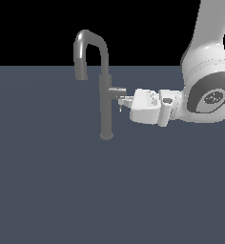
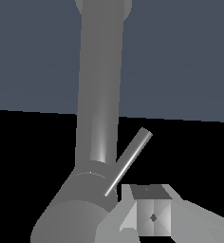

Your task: Turn on the faucet by rotating a designated handle.

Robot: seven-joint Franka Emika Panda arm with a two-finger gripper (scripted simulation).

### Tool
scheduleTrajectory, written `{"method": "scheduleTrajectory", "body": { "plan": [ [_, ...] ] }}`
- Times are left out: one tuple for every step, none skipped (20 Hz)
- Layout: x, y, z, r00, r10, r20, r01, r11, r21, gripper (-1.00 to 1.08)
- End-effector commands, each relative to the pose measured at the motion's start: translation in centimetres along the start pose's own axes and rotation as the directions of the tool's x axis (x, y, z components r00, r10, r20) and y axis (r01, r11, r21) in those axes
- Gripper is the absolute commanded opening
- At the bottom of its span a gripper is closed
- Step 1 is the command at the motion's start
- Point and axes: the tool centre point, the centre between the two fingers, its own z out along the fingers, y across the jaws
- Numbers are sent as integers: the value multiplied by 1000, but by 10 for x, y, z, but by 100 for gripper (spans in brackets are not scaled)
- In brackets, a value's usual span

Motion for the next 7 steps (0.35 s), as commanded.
{"method": "scheduleTrajectory", "body": {
  "plan": [
    [27,-9,3,999,27,-21,-26,1000,16,-100],
    [32,-10,3,999,31,-22,-31,999,17,-100],
    [36,-11,3,999,36,-24,-36,999,18,-100],
    [40,-12,3,999,41,-25,-40,999,19,-100],
    [44,-13,3,999,45,-27,-45,999,19,-100],
    [49,-14,2,998,50,-28,-50,999,20,-100],
    [49,-14,2,998,50,-28,-50,999,20,-100]
  ]
}}
